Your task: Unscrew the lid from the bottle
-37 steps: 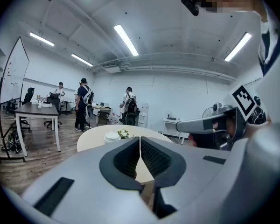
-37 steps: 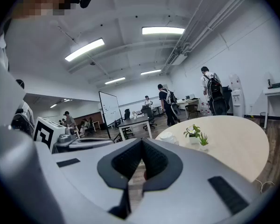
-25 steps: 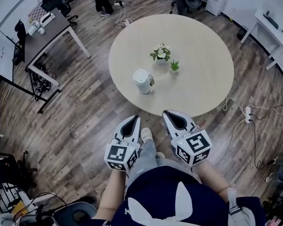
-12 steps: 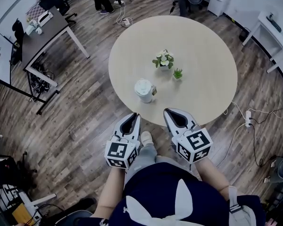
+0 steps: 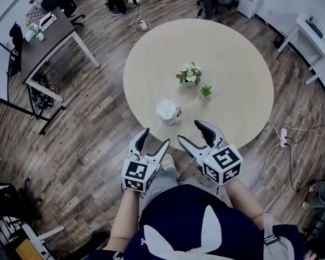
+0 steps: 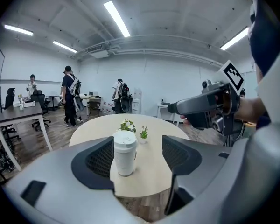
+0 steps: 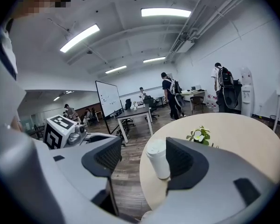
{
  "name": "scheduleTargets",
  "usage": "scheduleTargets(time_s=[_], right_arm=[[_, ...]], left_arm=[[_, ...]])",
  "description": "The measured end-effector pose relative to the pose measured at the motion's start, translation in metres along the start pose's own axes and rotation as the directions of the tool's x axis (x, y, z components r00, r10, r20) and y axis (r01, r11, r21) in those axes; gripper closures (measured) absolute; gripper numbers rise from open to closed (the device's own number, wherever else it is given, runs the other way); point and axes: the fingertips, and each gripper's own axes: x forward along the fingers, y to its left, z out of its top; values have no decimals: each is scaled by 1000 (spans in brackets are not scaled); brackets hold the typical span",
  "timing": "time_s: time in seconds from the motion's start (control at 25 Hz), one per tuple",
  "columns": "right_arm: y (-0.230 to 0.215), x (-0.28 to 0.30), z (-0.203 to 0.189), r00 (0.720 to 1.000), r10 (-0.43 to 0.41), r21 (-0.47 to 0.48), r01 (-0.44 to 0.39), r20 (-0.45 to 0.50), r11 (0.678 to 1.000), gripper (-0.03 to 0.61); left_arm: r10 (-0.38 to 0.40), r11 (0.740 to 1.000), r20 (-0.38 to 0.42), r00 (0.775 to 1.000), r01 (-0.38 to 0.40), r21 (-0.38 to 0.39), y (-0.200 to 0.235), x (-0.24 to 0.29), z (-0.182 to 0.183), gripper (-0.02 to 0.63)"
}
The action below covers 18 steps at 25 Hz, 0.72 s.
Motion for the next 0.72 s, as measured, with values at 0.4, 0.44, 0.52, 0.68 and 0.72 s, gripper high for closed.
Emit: scheduleTargets(time_s=[0.4, 0.44, 0.52, 0.68, 0.72], right_arm=[[-9, 49, -17, 993, 24, -23, -27, -117, 999, 231], [-11, 53, -18, 992, 22, -29, -26, -124, 999, 225], [-15, 62, -20, 990, 20, -41, -26, -142, 999, 219], [-22, 79, -25, 983, 3, -68, -16, -183, 998, 209], [-24, 83, -27, 981, -4, -74, -11, -193, 997, 209]], left_arm=[[-43, 999, -110, 993, 44, 6, 29, 29, -38, 288], [-48, 999, -116, 992, 49, 7, 32, 34, -42, 287], [-60, 998, -128, 990, 61, 10, 36, 43, -47, 285], [-81, 996, -169, 982, 87, 32, 43, 61, -63, 285], [-86, 995, -180, 980, 95, 41, 44, 66, -67, 285]])
